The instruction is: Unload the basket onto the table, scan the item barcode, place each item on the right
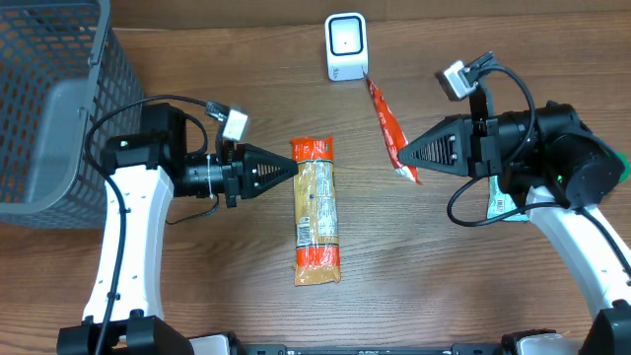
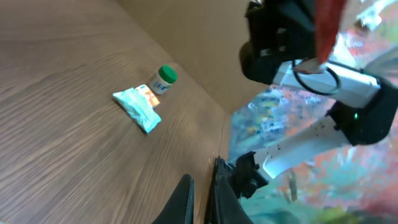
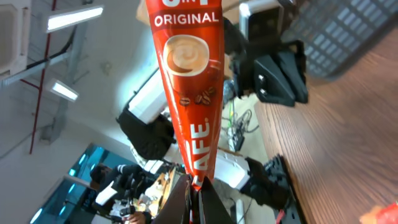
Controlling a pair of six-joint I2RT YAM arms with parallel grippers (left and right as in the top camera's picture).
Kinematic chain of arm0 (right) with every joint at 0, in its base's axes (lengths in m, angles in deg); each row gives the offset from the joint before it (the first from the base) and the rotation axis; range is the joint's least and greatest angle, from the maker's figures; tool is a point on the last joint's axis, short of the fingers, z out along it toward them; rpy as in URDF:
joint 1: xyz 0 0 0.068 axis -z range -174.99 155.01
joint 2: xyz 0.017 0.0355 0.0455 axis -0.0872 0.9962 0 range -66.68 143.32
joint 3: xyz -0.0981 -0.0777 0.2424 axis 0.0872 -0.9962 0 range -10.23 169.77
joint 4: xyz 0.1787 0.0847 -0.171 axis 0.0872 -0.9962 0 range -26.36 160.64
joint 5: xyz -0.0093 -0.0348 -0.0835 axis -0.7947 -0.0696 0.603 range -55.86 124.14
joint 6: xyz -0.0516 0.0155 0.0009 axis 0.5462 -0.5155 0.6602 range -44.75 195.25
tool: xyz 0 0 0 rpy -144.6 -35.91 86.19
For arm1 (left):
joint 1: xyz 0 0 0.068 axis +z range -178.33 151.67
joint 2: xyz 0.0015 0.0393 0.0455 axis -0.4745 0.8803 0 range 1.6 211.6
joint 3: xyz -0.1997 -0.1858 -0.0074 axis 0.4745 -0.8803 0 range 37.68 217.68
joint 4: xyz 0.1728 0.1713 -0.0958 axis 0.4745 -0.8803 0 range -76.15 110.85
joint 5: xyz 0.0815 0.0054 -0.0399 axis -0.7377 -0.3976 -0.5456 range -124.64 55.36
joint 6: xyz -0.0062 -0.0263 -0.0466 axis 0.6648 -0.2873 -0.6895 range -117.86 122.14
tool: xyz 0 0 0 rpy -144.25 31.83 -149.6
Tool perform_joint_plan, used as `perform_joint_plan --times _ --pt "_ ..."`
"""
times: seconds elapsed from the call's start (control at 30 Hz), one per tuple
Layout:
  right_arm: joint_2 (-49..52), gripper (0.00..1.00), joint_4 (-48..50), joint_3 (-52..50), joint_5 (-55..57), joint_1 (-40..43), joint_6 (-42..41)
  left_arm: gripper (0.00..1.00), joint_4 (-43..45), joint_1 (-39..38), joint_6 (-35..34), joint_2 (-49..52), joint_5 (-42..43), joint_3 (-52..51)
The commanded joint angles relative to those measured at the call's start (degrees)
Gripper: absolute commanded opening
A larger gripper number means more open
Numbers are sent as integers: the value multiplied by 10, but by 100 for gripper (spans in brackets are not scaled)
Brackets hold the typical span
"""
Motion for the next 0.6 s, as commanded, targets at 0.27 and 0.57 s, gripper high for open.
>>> perform_joint_plan --times 0.27,0.57 --pt "6 4 30 -116 -15 -5 7 4 -5 -124 201 0 -61 0" --pt "6 4 17 -116 14 -51 7 4 7 -137 201 0 -89 0"
